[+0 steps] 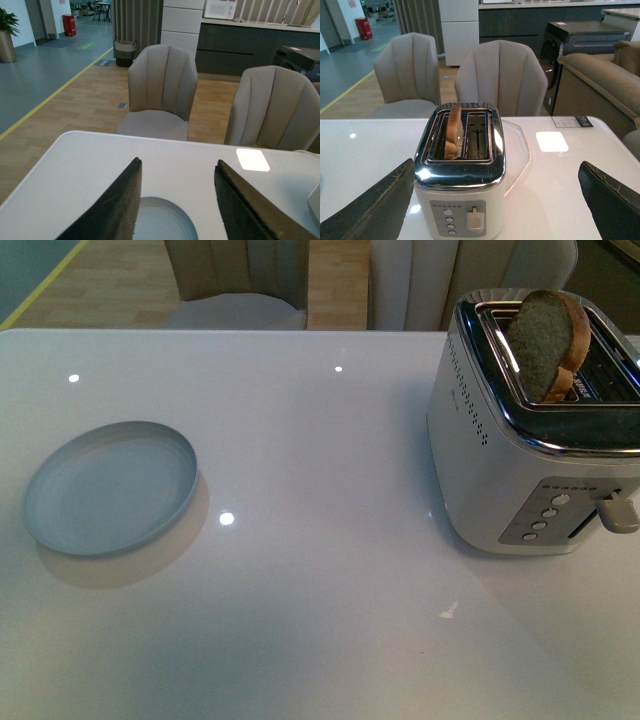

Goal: Left arm holds plate, right arm toasts bread

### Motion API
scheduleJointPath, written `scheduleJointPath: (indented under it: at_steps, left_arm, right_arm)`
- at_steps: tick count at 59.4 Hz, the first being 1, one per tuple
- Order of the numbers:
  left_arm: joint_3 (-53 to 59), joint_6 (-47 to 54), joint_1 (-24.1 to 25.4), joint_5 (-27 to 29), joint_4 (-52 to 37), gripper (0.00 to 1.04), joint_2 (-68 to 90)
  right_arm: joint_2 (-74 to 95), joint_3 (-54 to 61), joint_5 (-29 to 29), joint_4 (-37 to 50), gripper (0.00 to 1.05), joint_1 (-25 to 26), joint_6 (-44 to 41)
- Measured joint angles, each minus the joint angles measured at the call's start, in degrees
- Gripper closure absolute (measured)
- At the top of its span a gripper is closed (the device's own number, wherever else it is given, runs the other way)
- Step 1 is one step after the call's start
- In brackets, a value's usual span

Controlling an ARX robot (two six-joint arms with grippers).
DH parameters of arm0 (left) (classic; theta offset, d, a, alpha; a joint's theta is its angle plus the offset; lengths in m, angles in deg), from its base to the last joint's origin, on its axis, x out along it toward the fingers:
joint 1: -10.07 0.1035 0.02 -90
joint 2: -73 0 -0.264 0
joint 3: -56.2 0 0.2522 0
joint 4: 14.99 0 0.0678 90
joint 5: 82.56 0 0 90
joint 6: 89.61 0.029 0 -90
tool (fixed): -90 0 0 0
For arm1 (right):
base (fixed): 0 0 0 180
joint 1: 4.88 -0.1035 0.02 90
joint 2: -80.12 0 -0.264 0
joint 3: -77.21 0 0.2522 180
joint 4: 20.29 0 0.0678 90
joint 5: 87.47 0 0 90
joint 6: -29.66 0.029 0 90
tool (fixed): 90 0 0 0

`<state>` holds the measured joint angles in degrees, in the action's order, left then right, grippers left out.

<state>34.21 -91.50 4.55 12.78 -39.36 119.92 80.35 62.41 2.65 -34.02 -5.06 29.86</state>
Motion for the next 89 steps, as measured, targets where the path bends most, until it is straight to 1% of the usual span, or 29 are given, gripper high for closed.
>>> scheduleJointPath:
  at_steps: [2,3,5,6,7,9,10,27,30,32,56,83,86,89]
  left_arm:
    - [0.74,0.35,0.5,-0.59,0.66,0.8,-1.27]
    - [0.9,0.44,0.85,-1.09,0.83,0.82,-1.57]
    - [1.53,0.68,2.75,-4.22,1.64,0.89,-3.06]
    - [1.79,0.81,3.52,-4.87,1.95,0.93,-3.74]
    - [1.92,0.83,3.8,-5.01,2.12,0.94,-4.09]
    - [2.38,0.85,4.63,-4.94,2.8,1.01,-5.38]
    - [2.6,0.74,5.05,-4.94,3.13,1.02,-5.99]
    - [5.51,1.07,5.31,-5.35,9.51,1.02,-15.28]
    - [6.75,1.09,5.31,-5.35,8.11,1.02,-15.93]
    - [7.5,1.09,5.31,-5.38,8.87,1.02,-16.96]
    - [7.5,1.22,5.31,-5.33,20.2,1.02,-29.05]
    - [7.5,1.22,5.31,-5.35,28.26,1.02,-37.05]
    - [7.48,1.27,5.31,-5.42,34.73,1.02,-41.7]
    - [7.48,1.25,5.31,-5.35,37.46,1.02,-44.94]
  right_arm:
    - [0.0,0.0,0.0,0.0,0.09,0.0,0.0]
    - [0.0,0.0,0.0,0.0,0.09,0.0,0.0]
    - [0.0,0.0,0.02,0.0,0.09,0.0,0.0]
    - [0.0,0.0,-0.02,0.0,0.09,0.0,0.02]
    - [0.0,0.0,-0.02,0.0,0.09,0.0,0.0]
    - [0.0,0.0,0.07,0.0,0.09,0.0,0.0]
    - [0.0,0.0,0.04,0.0,0.09,0.0,0.02]
    - [0.0,0.0,0.0,0.0,0.09,0.0,0.0]
    - [0.0,0.0,0.0,0.0,0.09,0.0,0.02]
    - [0.0,0.0,0.02,0.0,0.09,0.0,0.0]
    - [0.0,0.0,0.0,-0.02,0.09,0.0,0.0]
    - [0.0,0.0,0.0,-0.02,0.09,0.0,0.0]
    - [0.0,0.0,0.0,-0.02,0.09,0.0,0.0]
    - [0.0,0.0,0.02,-0.02,0.09,0.0,0.0]
